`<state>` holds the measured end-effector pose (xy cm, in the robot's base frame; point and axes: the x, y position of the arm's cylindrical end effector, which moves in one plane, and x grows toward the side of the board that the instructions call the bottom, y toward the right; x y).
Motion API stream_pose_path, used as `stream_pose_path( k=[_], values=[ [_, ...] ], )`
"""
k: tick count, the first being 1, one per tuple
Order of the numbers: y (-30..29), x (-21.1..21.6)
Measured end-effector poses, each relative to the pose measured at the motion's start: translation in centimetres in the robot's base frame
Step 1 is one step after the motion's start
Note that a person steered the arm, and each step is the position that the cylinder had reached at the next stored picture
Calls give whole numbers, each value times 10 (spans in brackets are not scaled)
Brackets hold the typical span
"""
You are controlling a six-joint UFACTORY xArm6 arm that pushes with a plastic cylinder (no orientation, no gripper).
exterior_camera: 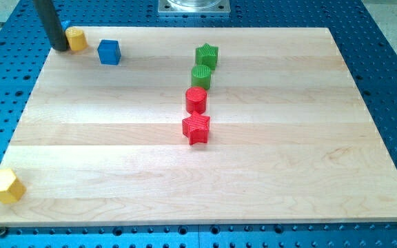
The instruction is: Place the blue cube at the right of the yellow heart
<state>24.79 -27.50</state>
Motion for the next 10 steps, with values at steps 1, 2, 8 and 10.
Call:
stream_pose_path(
  k=[1,2,8,10],
  values=[
    [0,7],
    [40,27],
    [114,62],
    [63,65]
  ],
)
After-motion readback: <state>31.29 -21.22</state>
